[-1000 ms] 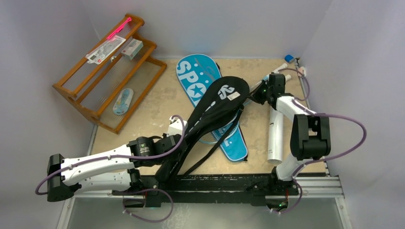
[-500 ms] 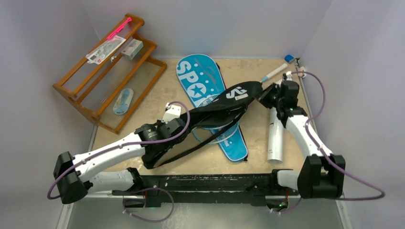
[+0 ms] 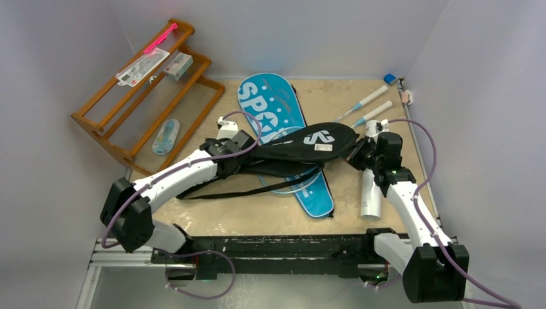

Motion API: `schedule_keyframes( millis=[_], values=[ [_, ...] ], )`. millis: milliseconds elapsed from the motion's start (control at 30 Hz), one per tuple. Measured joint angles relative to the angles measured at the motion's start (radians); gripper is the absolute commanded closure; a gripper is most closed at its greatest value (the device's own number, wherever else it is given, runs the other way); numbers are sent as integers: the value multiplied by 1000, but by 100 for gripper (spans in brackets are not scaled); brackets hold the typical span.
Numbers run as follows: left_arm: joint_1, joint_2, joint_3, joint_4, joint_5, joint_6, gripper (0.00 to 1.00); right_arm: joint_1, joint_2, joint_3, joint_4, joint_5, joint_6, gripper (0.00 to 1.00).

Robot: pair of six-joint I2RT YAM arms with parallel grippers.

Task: Pack up the badminton gear
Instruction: Adjust the racket bag at the center of the board.

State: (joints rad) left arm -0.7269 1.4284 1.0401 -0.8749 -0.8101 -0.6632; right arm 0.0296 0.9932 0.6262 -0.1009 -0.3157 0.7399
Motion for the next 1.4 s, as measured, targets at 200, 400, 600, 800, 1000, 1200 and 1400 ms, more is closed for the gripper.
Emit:
schedule_keyframes(
  millis=[200,400,600,800,1000,1200,1400],
  values=[
    [-156,-103,71,-40,94,-34,46,3,-31,0,-37,-39,-17,100],
    [-235,-311,27,110,419,-21,62,3,-48,0,-37,-46,-19,100],
    [-238,-351,-146,450,719,-32,62,3,-45,0,-42,-52,-21,48],
    [-249,-238,-210,602,764,-37,62,3,-41,-46,-61,-12,-16,22],
    [-249,-236,-282,756,763,-78,62,3,21,-130,-13,36,37,30],
    [-249,-208,-338,898,763,-113,62,3,161,-155,129,37,106,40],
    [-249,-146,-388,1035,766,-127,61,3,275,-152,253,26,148,100]
  ],
)
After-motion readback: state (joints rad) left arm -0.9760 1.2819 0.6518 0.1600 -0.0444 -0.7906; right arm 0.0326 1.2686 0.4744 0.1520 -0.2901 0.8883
